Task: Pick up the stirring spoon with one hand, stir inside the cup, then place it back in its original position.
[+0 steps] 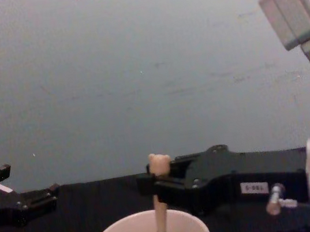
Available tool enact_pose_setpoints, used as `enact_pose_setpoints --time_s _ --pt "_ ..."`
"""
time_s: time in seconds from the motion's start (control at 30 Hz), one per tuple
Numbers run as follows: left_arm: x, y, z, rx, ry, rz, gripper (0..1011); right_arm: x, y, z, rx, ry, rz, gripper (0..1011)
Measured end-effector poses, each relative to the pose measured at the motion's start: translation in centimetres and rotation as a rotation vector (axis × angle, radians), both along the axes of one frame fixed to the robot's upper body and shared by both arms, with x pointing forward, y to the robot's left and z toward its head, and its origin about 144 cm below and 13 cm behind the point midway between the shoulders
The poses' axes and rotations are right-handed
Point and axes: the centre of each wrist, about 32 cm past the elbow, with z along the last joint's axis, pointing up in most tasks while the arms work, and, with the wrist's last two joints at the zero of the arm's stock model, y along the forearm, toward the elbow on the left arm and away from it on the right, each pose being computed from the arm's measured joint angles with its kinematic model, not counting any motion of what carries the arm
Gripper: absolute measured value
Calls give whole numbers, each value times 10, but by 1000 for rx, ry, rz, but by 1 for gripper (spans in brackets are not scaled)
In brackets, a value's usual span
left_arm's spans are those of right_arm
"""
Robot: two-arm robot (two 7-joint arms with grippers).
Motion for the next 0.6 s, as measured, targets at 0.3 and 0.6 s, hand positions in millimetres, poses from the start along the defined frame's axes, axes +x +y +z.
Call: enact_pose_setpoints --time_s 0.3,0.6 --pt "0 0 0 0 0 0 1001 0 19 2 19 -3 28 210" --pt "0 0 0 0 0 0 1001 11 35 -2 6 -9 4 210"
